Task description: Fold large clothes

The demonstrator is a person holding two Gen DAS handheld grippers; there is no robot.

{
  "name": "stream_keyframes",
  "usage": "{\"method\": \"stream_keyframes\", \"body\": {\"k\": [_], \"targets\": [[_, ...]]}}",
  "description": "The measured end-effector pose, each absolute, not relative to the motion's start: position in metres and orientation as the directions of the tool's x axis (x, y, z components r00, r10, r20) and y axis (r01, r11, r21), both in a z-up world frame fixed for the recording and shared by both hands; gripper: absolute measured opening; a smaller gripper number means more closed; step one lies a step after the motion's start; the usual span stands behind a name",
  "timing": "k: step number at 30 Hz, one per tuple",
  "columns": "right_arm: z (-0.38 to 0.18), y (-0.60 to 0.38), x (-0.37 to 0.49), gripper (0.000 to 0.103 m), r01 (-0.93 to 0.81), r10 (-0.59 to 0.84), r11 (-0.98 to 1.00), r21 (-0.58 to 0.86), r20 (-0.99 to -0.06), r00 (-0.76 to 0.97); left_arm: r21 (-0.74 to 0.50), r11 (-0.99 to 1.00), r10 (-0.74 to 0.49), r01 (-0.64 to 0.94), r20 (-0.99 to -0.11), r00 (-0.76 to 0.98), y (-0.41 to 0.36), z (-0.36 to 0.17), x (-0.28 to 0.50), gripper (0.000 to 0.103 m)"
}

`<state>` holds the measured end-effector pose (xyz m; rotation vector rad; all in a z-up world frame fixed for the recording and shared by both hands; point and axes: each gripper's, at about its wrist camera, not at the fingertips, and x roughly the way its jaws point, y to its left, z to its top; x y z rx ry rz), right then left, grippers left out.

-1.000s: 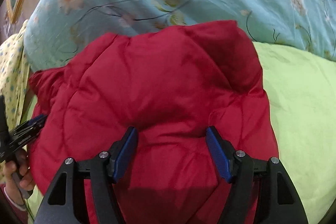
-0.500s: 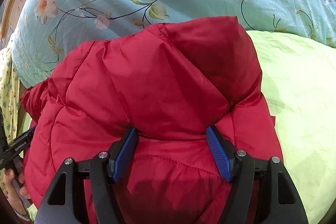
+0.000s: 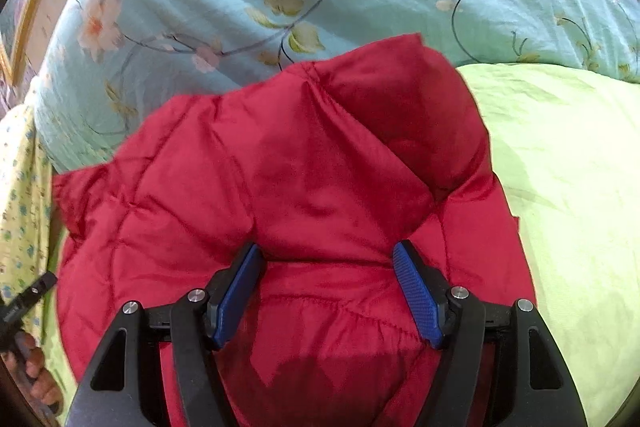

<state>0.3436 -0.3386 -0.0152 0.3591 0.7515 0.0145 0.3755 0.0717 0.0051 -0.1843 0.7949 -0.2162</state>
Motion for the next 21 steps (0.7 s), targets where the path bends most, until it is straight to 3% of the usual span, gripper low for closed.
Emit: {"method": "stream_keyframes", "body": {"k": [8, 12, 15, 18, 21], "targets": [[0.004, -0.345, 0.294, 0.077, 0.076, 0.162, 0.942, 0.328, -0.639, 0.752, -0.317, 0.943, -0.306, 0.102, -0.702, 0.643, 0.094, -0.015, 0.372, 0.070], [0.007, -0.357, 0.272, 0.080, 0.081, 0.156, 0.941, 0.328, -0.633, 0.758, -0.317, 0.943, -0.308, 0.101, -0.714, 0.629, 0.097, -0.019, 0.372, 0.080], [0.008, -0.373, 0.260, 0.083, 0.100, 0.148, 0.935, 0.341, -0.629, 0.764, -0.352, 0.931, -0.337, 0.101, -0.716, 0.611, 0.100, -0.023, 0.376, 0.082], [0.001, -0.393, 0.254, 0.093, 0.133, 0.145, 0.919, 0.370, -0.634, 0.759, -0.399, 0.911, -0.381, 0.107, -0.712, 0.590, 0.103, -0.028, 0.379, 0.083], [-0.012, -0.408, 0.252, 0.095, 0.161, 0.165, 0.894, 0.419, -0.640, 0.750, -0.441, 0.892, -0.417, 0.103, -0.712, 0.564, 0.107, -0.036, 0.384, 0.086]]}}
